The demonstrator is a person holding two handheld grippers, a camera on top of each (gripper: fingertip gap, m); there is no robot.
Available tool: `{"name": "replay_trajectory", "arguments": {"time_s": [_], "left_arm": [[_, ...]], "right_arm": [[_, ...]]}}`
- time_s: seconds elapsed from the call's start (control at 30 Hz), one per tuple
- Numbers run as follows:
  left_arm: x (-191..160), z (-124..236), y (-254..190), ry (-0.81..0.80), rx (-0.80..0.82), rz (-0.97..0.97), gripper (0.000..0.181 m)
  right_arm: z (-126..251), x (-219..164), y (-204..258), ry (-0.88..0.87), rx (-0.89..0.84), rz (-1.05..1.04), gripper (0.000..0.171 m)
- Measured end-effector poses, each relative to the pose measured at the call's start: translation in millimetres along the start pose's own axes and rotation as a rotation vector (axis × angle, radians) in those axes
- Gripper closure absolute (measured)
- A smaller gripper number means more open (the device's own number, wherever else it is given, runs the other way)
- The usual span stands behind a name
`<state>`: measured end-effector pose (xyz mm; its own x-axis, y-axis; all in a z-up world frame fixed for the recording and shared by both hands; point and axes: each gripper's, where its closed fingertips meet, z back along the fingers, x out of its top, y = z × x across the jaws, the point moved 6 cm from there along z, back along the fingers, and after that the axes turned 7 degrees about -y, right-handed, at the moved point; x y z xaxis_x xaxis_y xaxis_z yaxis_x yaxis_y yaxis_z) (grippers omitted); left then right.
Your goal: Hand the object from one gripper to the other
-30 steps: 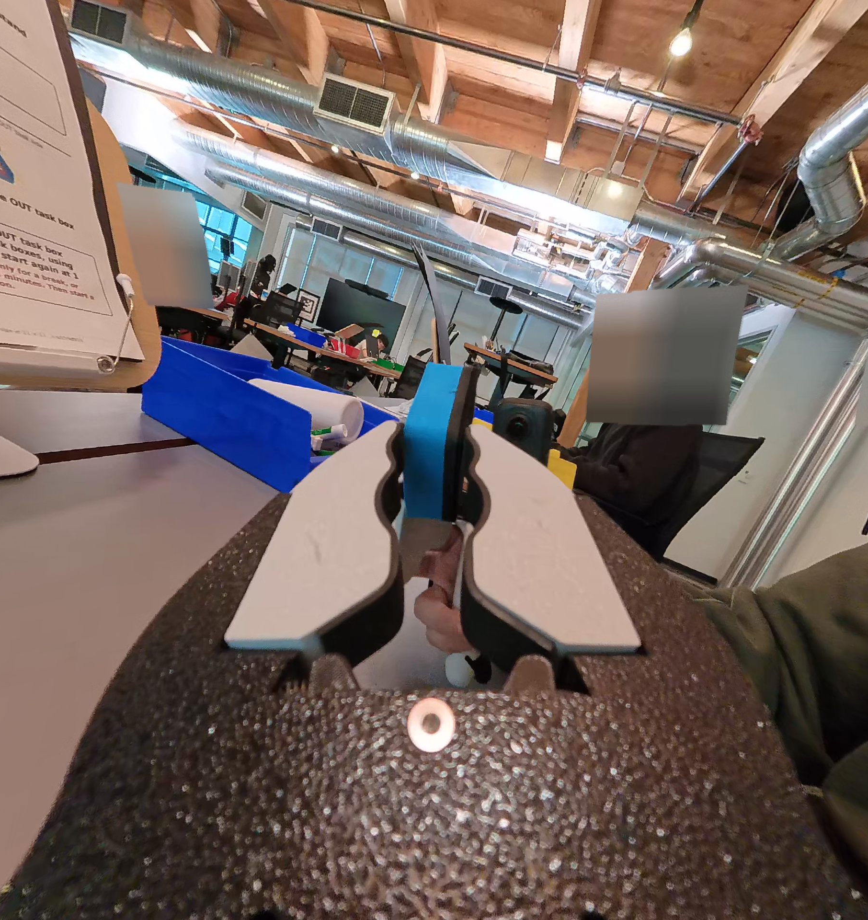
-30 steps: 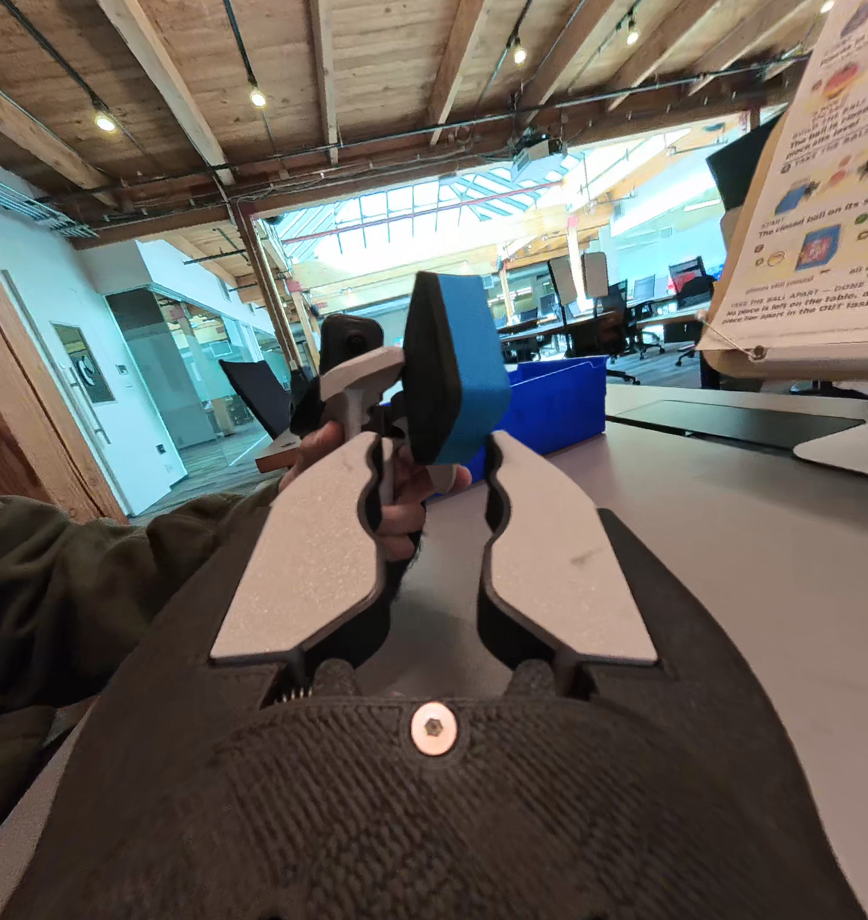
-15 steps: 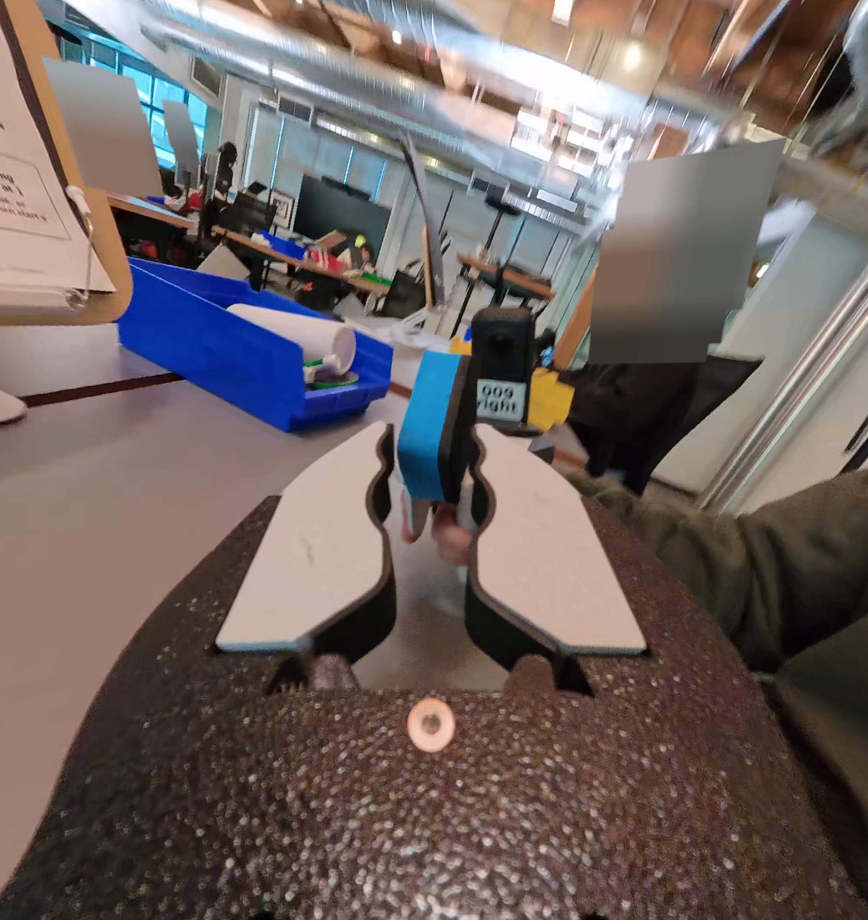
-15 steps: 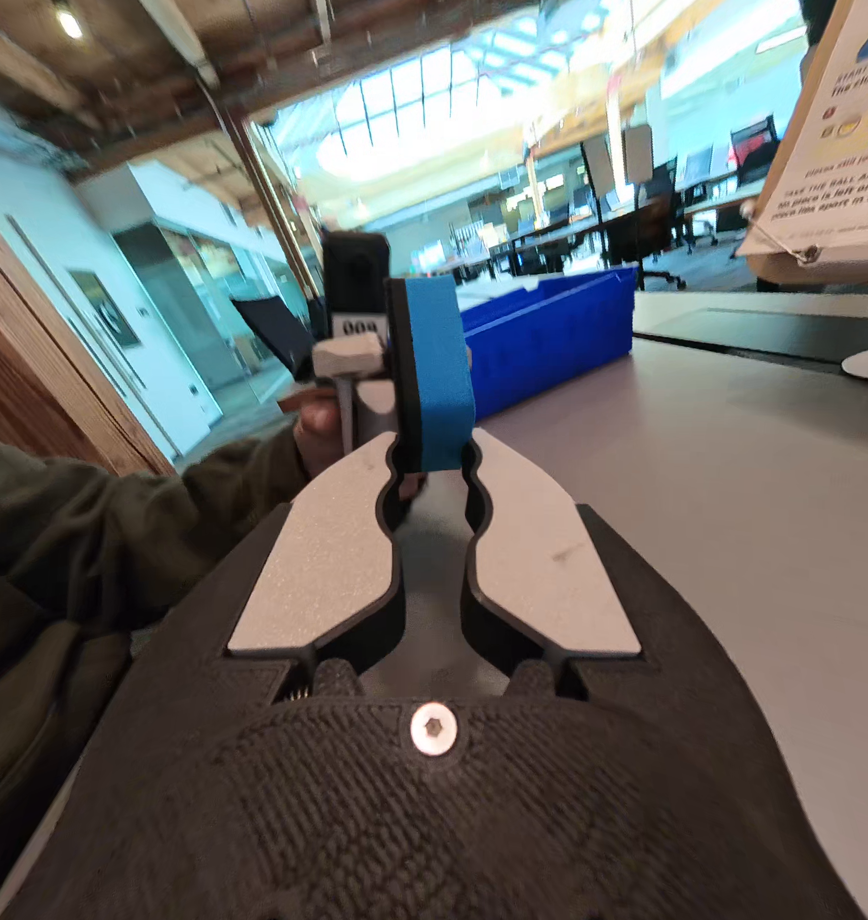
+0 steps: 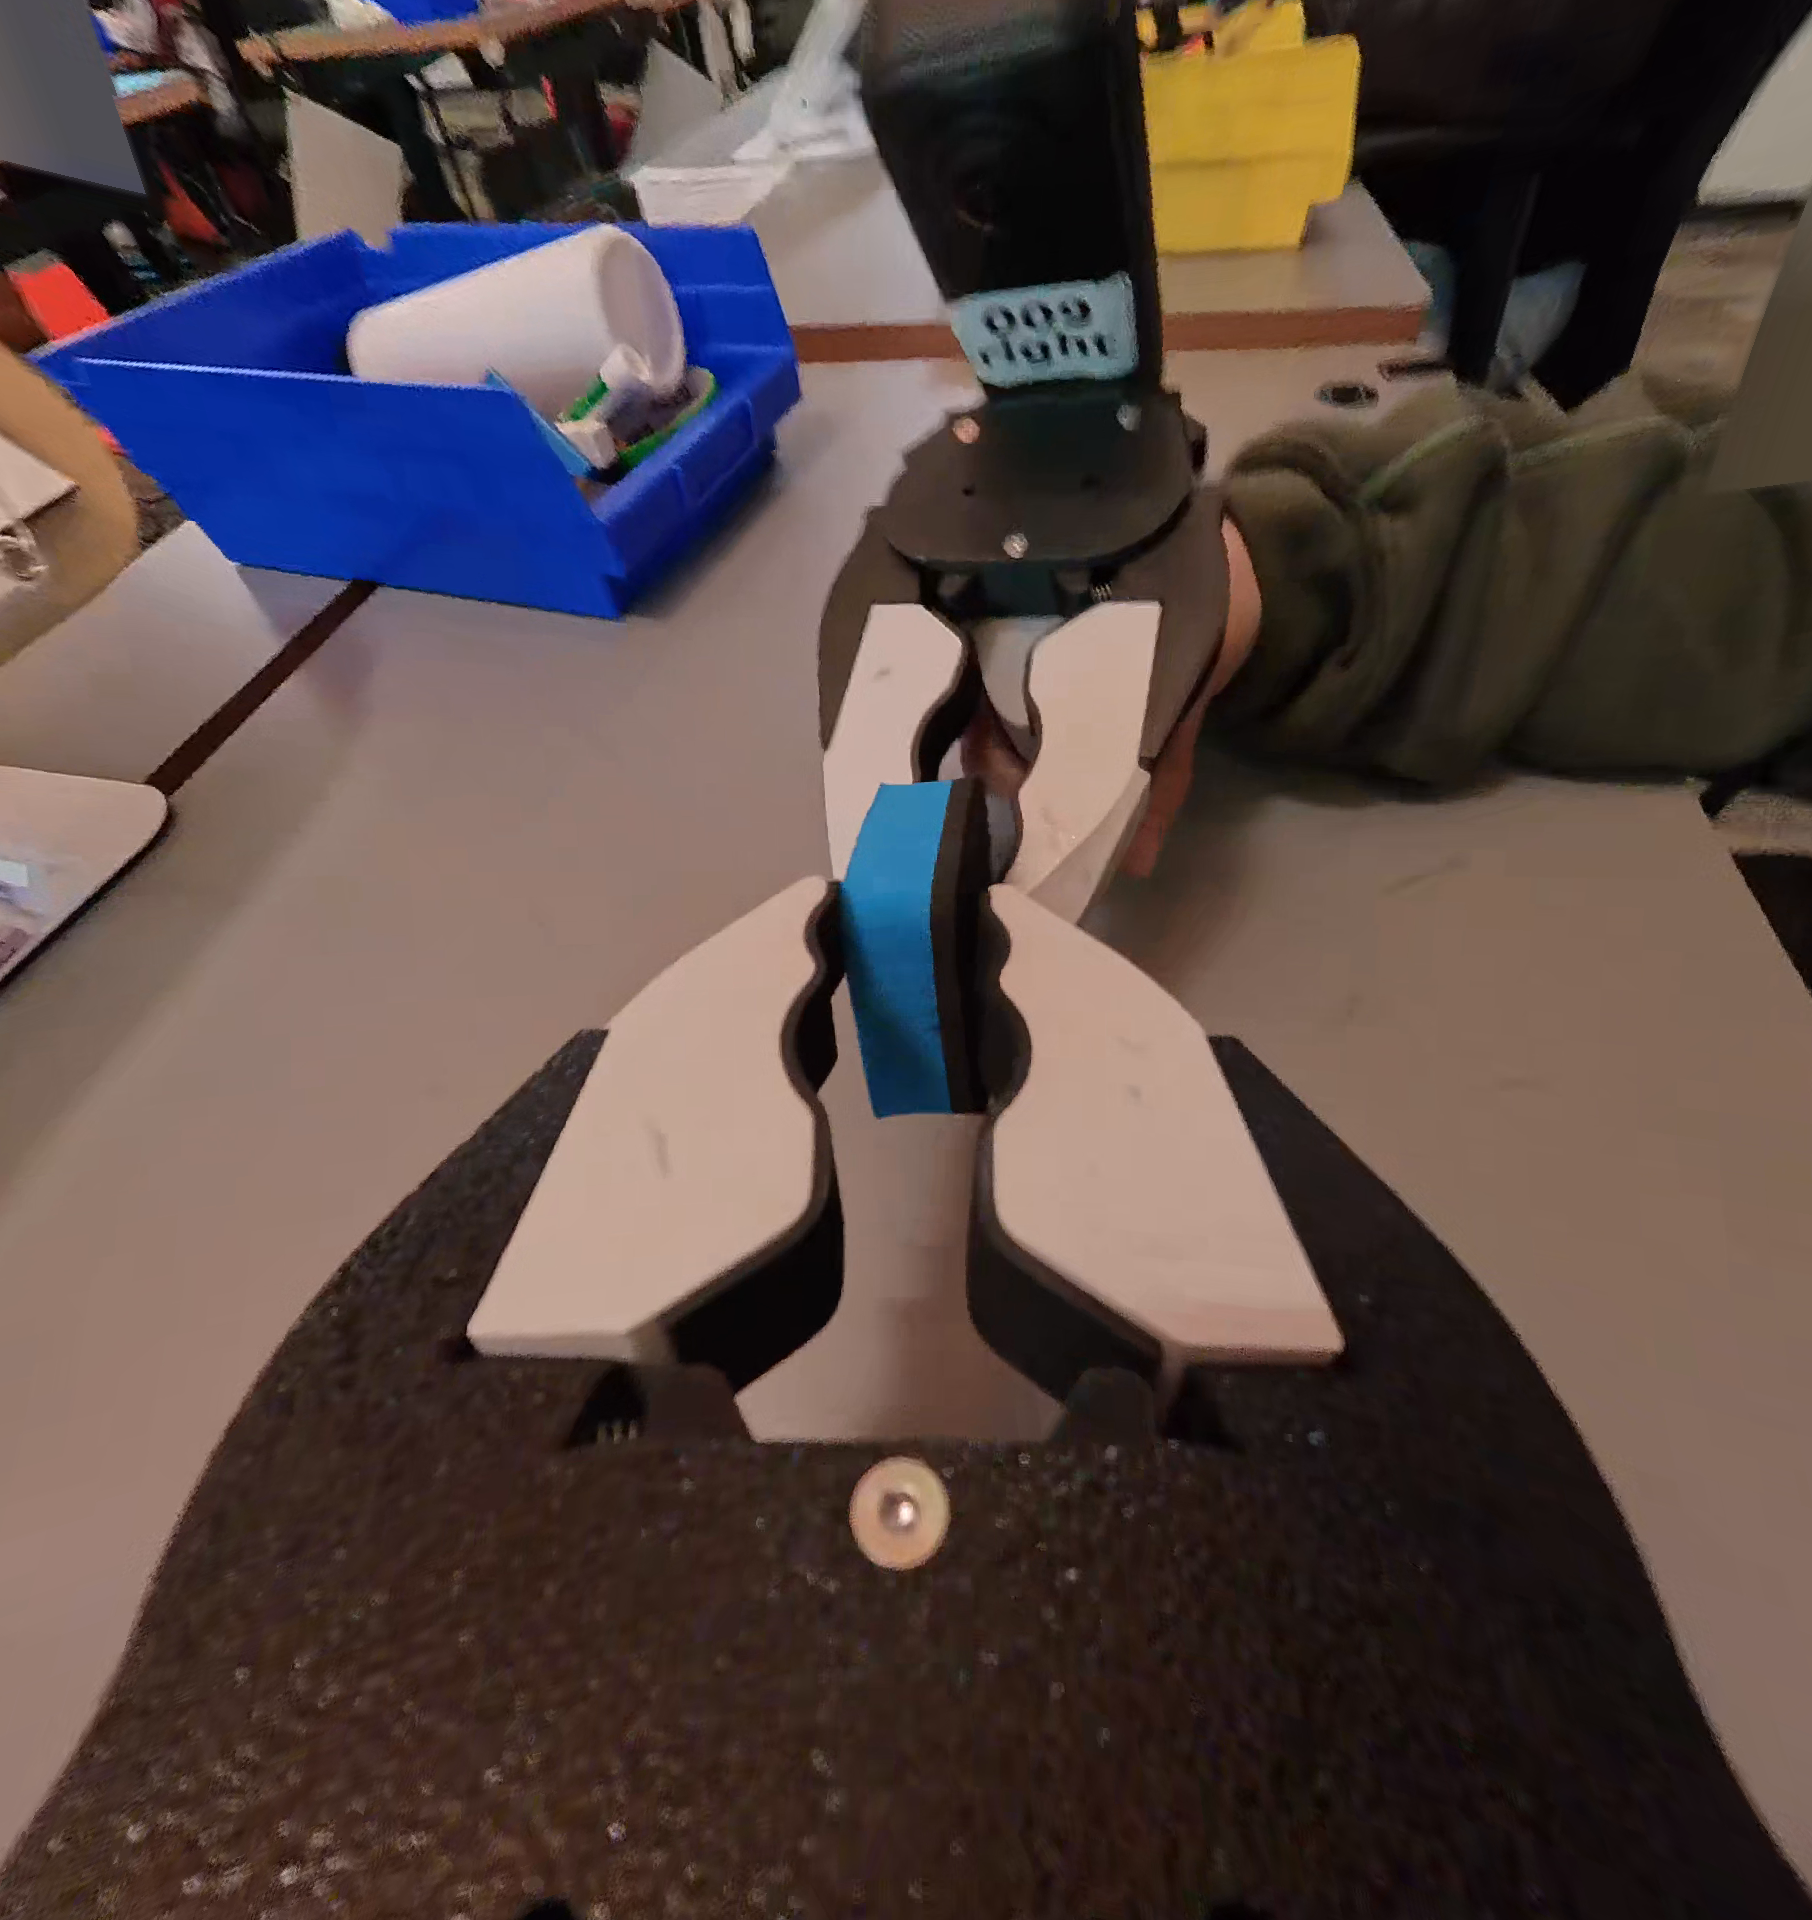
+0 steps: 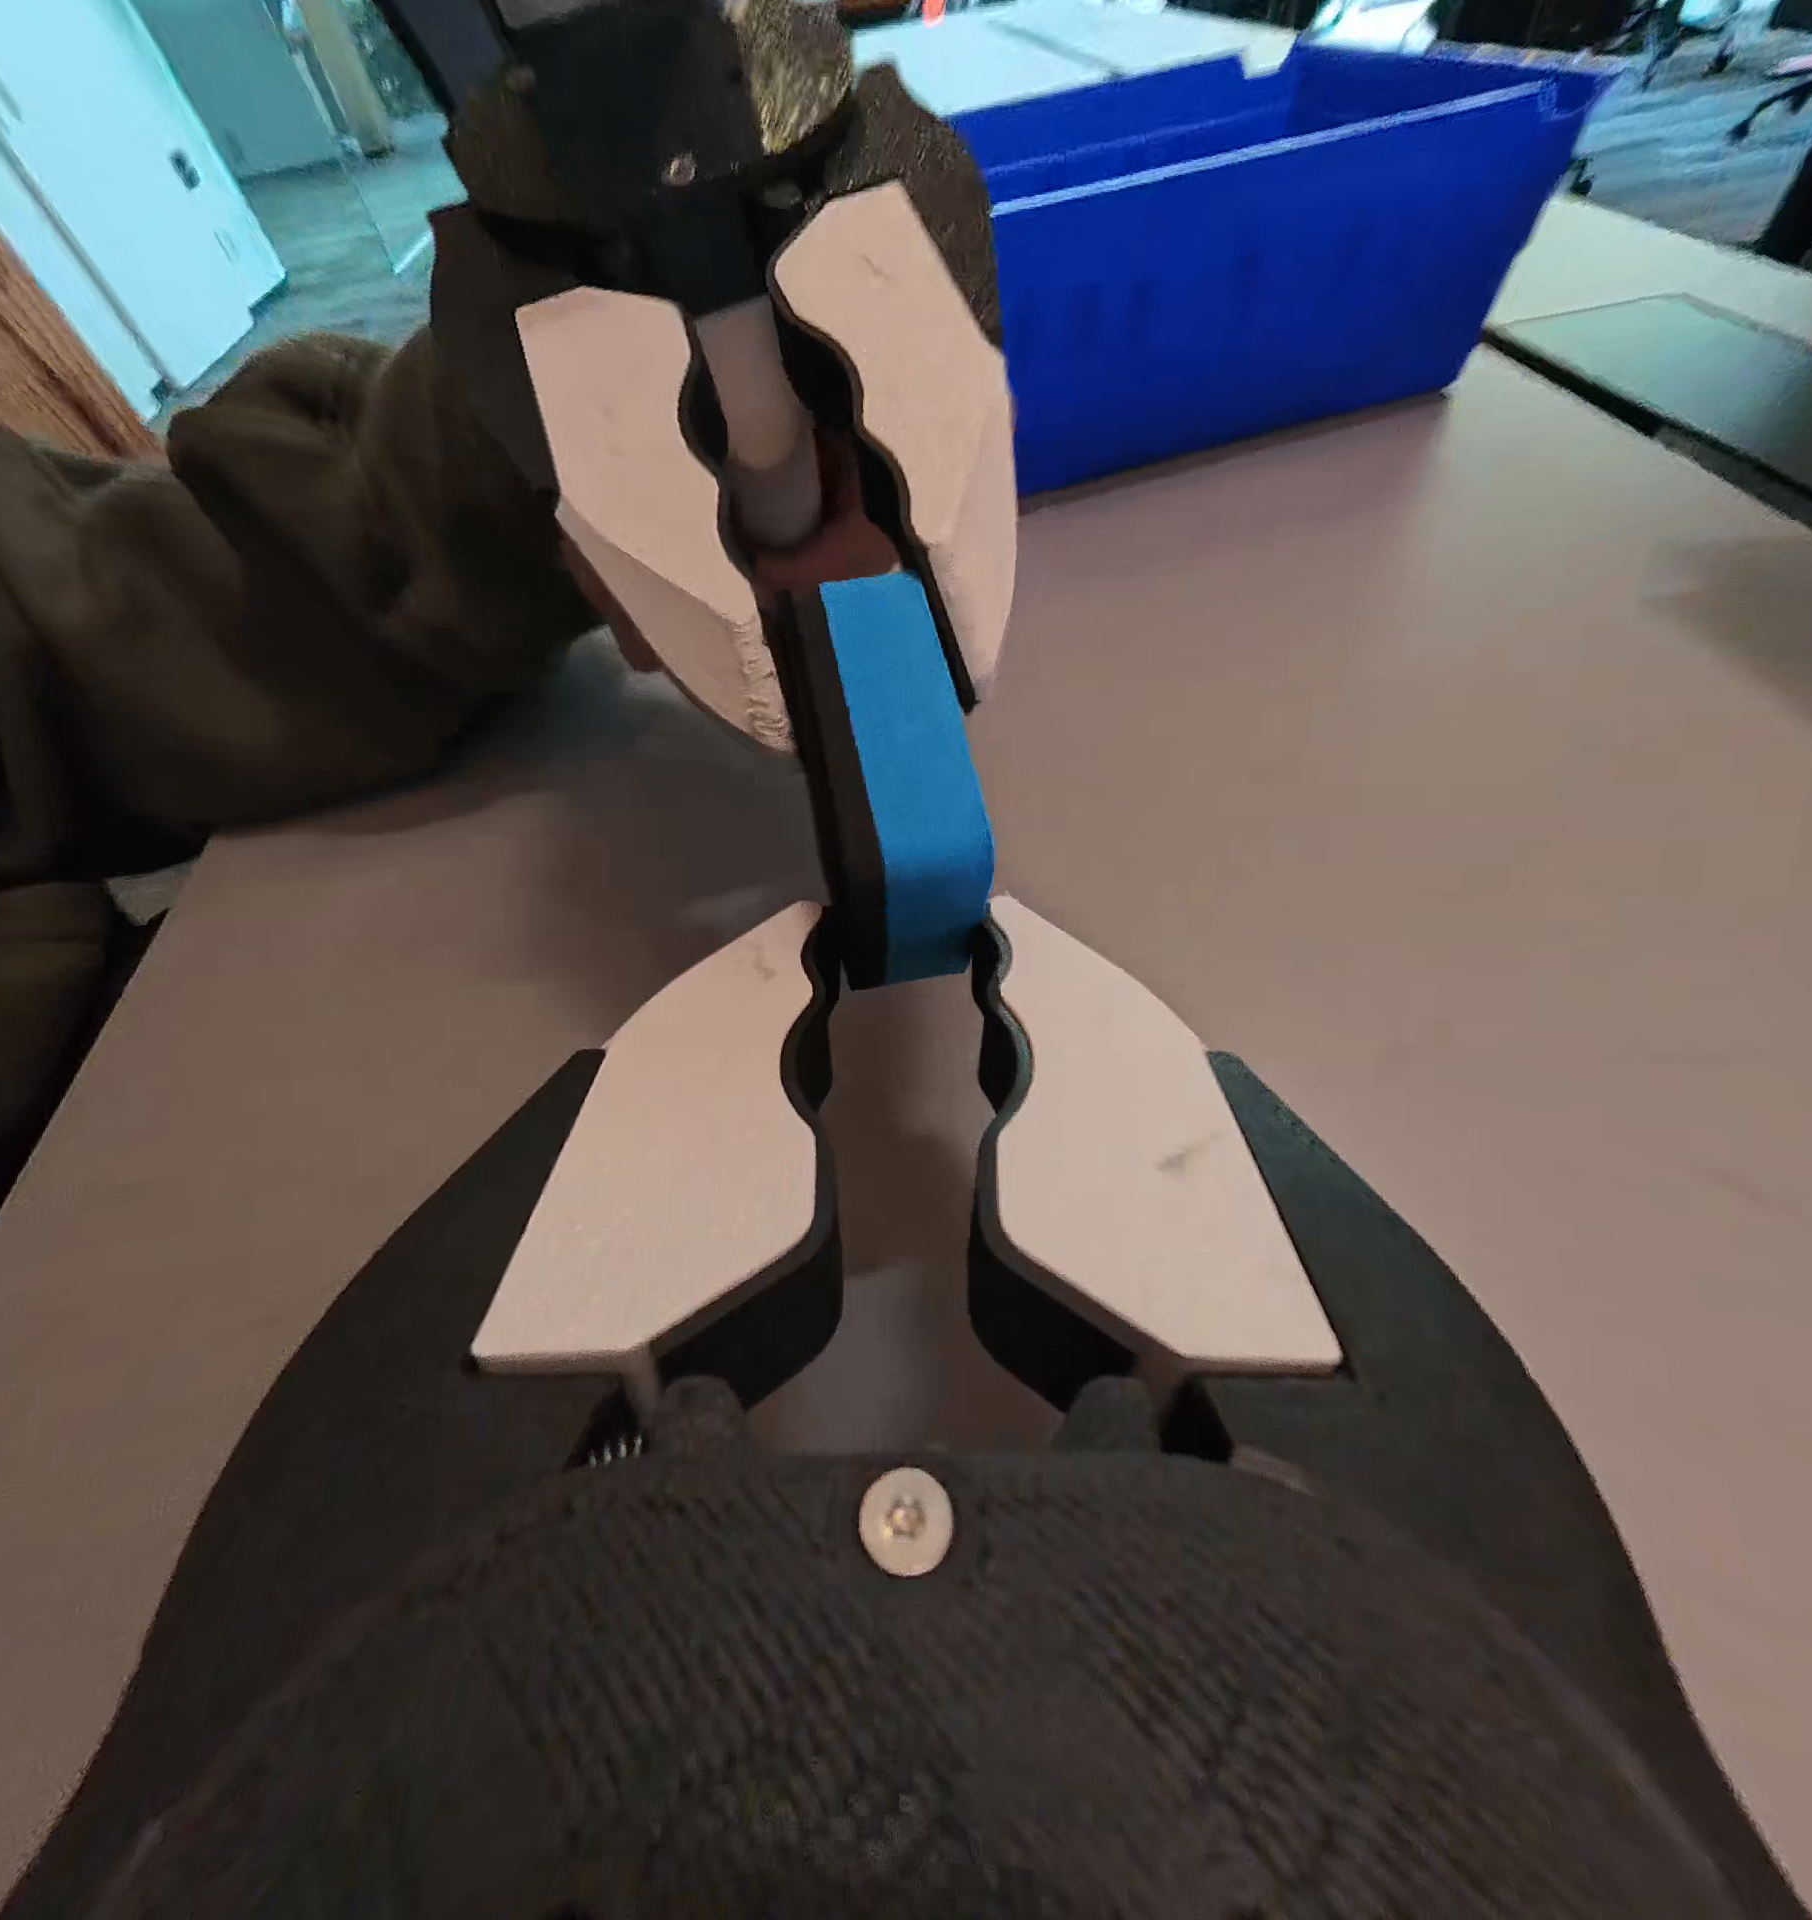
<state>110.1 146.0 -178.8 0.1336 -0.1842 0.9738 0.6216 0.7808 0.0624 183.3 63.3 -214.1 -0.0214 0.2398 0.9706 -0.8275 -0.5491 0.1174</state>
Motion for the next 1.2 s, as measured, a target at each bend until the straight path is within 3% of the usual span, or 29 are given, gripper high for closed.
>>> {"name": "replay_trajectory", "arguments": {"time_s": [0.2,0.4,0.47,0.63,0.77,0.9,1.0,1.1,1.2], "left_arm": [[24,12,21,-0.447,0.073,0.338,0.159],[28,6,10,-0.578,-0.029,0.332,0.159],[27,5,9,-0.577,-0.026,0.309,0.159],[19,8,6,-0.407,-0.053,0.222,0.156],[14,10,0,-0.193,0.016,-0.037,0.137],[14,3,-10,-0.09,-0.018,-0.108,0.142],[7,-3,-11,-0.01,-0.015,-0.127,0.157],[10,-3,-5,-0.041,0.009,-0.053,0.159],[20,1,5,-0.191,0.089,0.057,0.159]], "right_arm": [[6,16,-9,-0.222,-0.106,-0.012,0.116],[8,37,3,-0.506,-0.02,-0.093,0.124],[9,38,5,-0.524,-0.001,-0.087,0.146],[13,37,4,-0.346,0.02,-0.035,0.149],[14,24,2,-0.093,-0.056,0.084,0.149],[6,11,7,0.051,-0.032,0.138,0.149],[1,6,10,0.089,-0.014,0.163,0.149],[2,8,7,0.05,-0.055,0.176,0.147],[4,17,1,-0.09,-0.112,0.126,0.131]]}}
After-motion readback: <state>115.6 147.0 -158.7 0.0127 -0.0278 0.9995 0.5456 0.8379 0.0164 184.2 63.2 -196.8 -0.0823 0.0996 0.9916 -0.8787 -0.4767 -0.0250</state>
